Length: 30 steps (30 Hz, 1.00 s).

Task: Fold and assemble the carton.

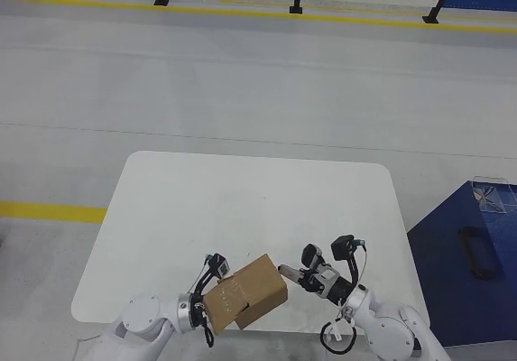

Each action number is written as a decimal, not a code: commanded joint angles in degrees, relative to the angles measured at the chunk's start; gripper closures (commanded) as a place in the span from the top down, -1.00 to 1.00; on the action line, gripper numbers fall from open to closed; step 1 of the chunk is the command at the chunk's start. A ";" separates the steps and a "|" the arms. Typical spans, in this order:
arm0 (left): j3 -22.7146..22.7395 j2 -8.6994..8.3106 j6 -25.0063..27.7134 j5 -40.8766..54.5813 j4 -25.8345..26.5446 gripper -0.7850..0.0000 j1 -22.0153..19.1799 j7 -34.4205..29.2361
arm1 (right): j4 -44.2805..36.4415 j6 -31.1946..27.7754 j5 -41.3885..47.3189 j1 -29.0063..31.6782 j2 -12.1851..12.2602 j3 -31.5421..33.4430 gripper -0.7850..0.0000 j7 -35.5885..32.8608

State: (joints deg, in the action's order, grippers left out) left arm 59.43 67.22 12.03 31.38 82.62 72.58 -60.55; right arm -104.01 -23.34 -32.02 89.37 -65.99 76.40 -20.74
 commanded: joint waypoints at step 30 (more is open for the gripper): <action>0.19 -0.39 0.68 -0.63 1.72 -1.00 1.56 0.31 | -5.79 1.79 -5.53 3.06 0.79 0.89 1.00 -0.76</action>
State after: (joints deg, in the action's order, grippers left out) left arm 59.55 66.86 12.67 30.53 84.26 74.08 -60.05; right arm -109.93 -21.59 -37.65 92.50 -65.20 77.36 -21.51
